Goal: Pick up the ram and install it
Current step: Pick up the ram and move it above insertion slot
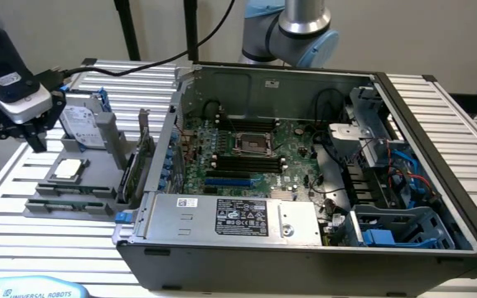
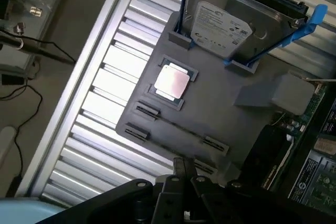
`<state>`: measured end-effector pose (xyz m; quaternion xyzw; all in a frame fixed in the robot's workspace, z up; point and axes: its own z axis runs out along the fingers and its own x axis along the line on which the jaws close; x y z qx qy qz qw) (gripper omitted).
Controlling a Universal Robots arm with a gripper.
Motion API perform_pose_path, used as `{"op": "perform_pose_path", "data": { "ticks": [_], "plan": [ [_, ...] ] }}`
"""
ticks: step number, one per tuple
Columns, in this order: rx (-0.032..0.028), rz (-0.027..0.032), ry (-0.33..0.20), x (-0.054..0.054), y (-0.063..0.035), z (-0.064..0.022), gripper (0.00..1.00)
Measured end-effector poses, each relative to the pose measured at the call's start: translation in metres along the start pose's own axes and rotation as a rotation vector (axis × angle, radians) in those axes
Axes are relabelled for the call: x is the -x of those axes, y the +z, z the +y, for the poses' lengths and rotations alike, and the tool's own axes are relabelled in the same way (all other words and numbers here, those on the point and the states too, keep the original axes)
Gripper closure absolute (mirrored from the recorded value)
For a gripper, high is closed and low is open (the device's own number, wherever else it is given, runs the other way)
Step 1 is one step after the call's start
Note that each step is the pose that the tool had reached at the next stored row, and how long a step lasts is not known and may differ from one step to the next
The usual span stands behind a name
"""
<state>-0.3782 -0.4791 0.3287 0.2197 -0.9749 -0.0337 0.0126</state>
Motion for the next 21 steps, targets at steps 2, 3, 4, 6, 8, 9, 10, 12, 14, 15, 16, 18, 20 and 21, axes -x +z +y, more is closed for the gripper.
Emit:
{"op": "perform_pose_path", "data": {
  "ticks": [2, 3, 4, 6, 8, 9, 10, 12, 14, 15, 16, 18, 20, 21],
  "plan": [
    [-0.0004, 0.0027, -0.037, 0.000, 0.0007, -0.0001, 0.89],
    [-0.0005, 0.0039, -0.055, 0.000, 0.0011, -0.0001, 0.89],
    [-0.0007, 0.0051, -0.073, 0.000, 0.0014, -0.0001, 0.89],
    [-0.0011, 0.0078, -0.109, 0.000, 0.0022, -0.0001, 0.89],
    [-0.0013, 0.0104, -0.146, 0.000, 0.0030, -0.0002, 0.89],
    [-0.0015, 0.0117, -0.164, 0.000, 0.0035, -0.0003, 0.89],
    [-0.0017, 0.0130, -0.182, 0.000, 0.0041, -0.0003, 0.89],
    [-0.0021, 0.0156, -0.219, 0.000, 0.0053, -0.0004, 0.89],
    [-0.0024, 0.0182, -0.254, 0.000, 0.0066, -0.0005, 0.89],
    [-0.0026, 0.0194, -0.272, 0.000, 0.0073, -0.0006, 0.89],
    [-0.0028, 0.0207, -0.290, 0.000, 0.0079, -0.0006, 0.89],
    [-0.0031, 0.0234, -0.327, 0.000, 0.0092, -0.0007, 0.89],
    [-0.0035, 0.0261, -0.363, 0.000, 0.0104, -0.0008, 0.89],
    [-0.0037, 0.0273, -0.382, 0.000, 0.0111, -0.0008, 0.89]
  ]
}}
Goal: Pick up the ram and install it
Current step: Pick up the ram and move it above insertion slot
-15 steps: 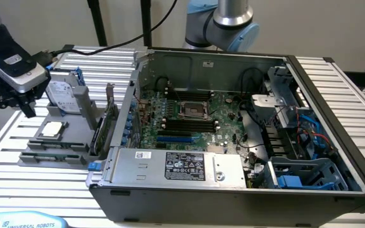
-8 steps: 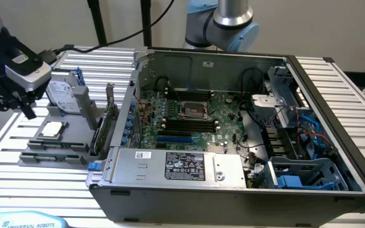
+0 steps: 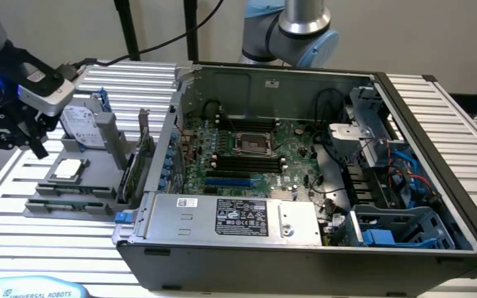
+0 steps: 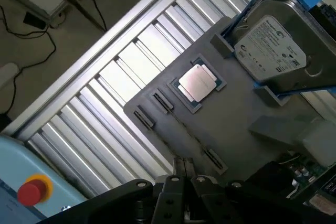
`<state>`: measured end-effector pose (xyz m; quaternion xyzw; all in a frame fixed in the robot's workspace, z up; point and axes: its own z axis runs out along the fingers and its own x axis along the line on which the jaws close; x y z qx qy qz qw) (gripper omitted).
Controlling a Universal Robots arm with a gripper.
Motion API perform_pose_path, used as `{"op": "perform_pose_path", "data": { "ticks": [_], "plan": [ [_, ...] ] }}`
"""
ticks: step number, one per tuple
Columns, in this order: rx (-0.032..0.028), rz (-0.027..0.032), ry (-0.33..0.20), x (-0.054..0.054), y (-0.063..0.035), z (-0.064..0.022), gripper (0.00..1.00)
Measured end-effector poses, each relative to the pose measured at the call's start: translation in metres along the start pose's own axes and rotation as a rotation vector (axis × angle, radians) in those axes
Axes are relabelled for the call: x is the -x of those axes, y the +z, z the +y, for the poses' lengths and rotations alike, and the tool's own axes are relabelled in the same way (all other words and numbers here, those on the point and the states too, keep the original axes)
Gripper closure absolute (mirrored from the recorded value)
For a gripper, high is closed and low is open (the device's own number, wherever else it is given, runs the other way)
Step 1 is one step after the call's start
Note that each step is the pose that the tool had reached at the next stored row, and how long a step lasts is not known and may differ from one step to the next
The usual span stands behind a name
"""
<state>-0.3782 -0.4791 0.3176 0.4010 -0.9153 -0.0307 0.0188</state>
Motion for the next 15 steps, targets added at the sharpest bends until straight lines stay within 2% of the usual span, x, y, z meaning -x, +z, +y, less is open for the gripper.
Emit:
{"op": "perform_pose_path", "data": {
  "ticks": [15],
  "plan": [
    [-0.0028, 0.0192, -0.271, 0.000, 0.0106, -0.0008, 0.89]
  ]
}}
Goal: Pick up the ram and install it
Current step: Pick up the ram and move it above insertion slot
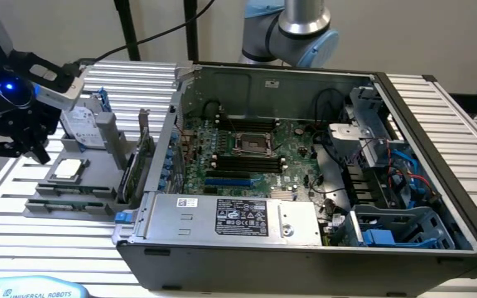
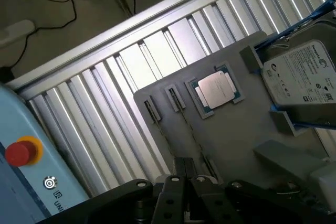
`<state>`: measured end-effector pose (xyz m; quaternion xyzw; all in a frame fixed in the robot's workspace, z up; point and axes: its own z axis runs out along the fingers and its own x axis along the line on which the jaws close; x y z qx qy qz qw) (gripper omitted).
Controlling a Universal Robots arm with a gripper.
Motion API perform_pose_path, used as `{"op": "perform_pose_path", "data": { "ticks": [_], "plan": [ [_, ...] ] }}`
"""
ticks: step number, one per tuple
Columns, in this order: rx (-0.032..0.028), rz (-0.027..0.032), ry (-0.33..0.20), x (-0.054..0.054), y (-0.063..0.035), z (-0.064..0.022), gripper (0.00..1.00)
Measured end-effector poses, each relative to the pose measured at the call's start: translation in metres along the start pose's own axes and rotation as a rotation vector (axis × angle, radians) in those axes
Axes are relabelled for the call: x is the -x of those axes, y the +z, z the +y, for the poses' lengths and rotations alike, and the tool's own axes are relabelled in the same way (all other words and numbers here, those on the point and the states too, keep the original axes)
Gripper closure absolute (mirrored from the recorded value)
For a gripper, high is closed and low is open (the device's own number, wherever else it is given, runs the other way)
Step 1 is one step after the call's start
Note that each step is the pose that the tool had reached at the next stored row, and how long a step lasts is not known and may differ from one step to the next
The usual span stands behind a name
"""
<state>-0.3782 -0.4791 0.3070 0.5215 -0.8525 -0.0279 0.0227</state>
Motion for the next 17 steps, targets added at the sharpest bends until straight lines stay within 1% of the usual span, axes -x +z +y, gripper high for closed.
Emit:
{"op": "perform_pose_path", "data": {
  "ticks": [6, 9, 13, 17],
  "plan": [
    [-0.0012, 0.0078, -0.109, 0.000, 0.0045, -0.0003, 0.89],
    [-0.0029, 0.0115, -0.163, 0.000, 0.0068, -0.0005, 0.89],
    [-0.0079, 0.0150, -0.226, 0.000, 0.0101, -0.0007, 0.89],
    [-0.0150, 0.0162, -0.275, 0.000, 0.0126, -0.0010, 0.89]
  ]
}}
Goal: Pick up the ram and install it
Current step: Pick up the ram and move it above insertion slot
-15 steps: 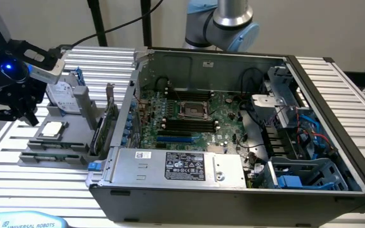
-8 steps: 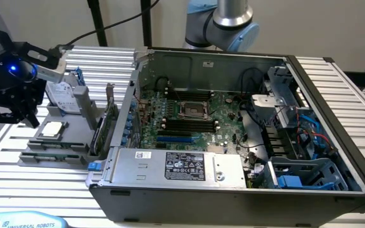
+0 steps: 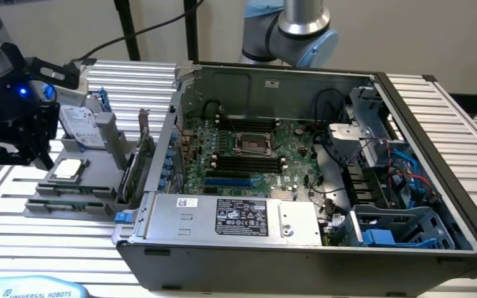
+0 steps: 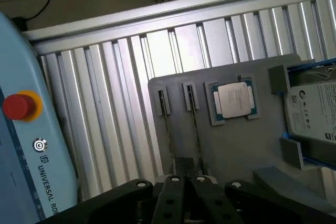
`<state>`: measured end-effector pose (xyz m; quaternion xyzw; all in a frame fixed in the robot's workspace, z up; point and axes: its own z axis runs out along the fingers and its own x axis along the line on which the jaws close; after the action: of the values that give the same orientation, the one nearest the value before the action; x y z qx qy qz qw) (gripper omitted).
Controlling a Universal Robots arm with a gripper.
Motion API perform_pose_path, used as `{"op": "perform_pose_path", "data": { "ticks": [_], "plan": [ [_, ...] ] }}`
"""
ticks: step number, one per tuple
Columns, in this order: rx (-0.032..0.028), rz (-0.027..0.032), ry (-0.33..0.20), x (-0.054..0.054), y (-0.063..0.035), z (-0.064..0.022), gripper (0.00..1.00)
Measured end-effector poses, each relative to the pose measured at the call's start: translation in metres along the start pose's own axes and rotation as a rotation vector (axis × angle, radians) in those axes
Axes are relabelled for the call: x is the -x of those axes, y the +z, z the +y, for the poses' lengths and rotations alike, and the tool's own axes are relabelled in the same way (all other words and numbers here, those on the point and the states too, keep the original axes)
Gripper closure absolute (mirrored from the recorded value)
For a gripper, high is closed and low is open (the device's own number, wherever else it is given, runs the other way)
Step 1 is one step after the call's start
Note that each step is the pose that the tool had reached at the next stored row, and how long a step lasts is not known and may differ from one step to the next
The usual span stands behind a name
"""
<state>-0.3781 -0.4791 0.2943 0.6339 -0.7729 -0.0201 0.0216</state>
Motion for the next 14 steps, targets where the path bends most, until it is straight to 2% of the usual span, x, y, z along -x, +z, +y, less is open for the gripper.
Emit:
{"op": "perform_pose_path", "data": {
  "ticks": [10, 14],
  "plan": [
    [-0.0187, 0.0004, -0.069, -0.0005, 0.0060, -0.0032, 0.89],
    [-0.0226, -0.0002, -0.075, -0.0018, 0.0096, -0.0076, 0.89]
  ]
}}
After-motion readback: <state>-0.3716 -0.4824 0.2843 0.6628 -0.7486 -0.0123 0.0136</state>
